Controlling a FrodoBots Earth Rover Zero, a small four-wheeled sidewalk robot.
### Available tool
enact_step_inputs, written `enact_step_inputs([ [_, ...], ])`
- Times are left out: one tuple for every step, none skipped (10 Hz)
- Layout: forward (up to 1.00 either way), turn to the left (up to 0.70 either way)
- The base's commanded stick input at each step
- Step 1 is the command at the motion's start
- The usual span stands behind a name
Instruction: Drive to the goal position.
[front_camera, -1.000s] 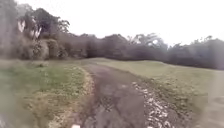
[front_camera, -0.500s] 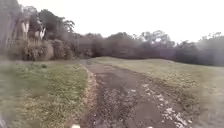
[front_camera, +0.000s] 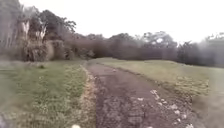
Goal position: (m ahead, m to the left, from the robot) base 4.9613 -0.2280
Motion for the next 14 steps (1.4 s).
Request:
enact_step_inputs([
  [0.70, -0.12],
  [0.70, -0.06],
  [0.70, 0.00],
  [0.70, 0.00],
  [0.70, 0.00],
  [0.70, 0.00],
  [0.70, 0.00],
  [0.70, 0.00],
  [0.70, 0.00],
  [0.70, 0.01],
  [0.70, 0.02],
  [0.70, 0.35],
  [0.70, 0.35],
  [0.70, 0.35],
])
